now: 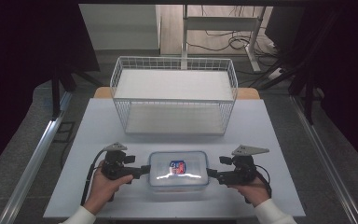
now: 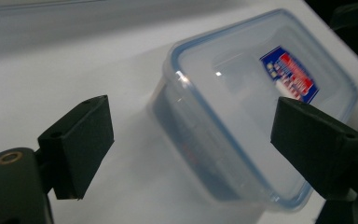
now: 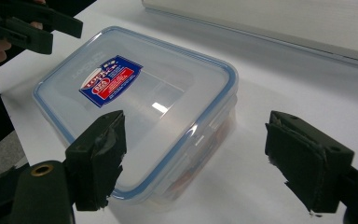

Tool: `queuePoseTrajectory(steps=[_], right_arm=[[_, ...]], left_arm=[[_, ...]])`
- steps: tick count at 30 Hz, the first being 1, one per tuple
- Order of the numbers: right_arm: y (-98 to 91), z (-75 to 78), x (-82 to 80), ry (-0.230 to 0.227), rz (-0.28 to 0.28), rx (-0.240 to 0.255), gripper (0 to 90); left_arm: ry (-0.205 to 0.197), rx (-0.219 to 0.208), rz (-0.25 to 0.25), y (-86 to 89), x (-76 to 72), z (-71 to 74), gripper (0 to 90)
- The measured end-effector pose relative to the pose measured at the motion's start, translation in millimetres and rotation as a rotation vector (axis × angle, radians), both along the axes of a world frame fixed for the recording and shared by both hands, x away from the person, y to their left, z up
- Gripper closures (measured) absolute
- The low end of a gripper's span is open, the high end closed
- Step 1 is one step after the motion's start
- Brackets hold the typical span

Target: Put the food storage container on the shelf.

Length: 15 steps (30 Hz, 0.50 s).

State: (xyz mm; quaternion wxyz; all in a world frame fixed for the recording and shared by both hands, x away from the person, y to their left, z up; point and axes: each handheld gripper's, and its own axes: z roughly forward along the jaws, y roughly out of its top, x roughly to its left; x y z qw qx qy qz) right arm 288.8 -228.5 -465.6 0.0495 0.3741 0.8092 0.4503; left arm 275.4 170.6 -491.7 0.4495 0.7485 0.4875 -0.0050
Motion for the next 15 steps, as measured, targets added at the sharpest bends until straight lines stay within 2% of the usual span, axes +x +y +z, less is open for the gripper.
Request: queuePoseTrajectory(steps=[5,9,15], right_arm=[[2.3,-0.1,0.7,0.004,0.002,0.005,20.4],[3.8,-2.0,3.0,0.02,-0.001,0.004,20.1],[6.5,-6.0,6.8,0.057,0.007,0.018,17.8]], left_arm=[[0.036,-0.042,-0.02,-8.9,9.5,-4.1,11.9],[0.081,-0.076,-0.035,-13.9,15.3,-9.5,11.4],[0.12,-0.106,-0.05,-12.2,14.8,-14.9,11.2]])
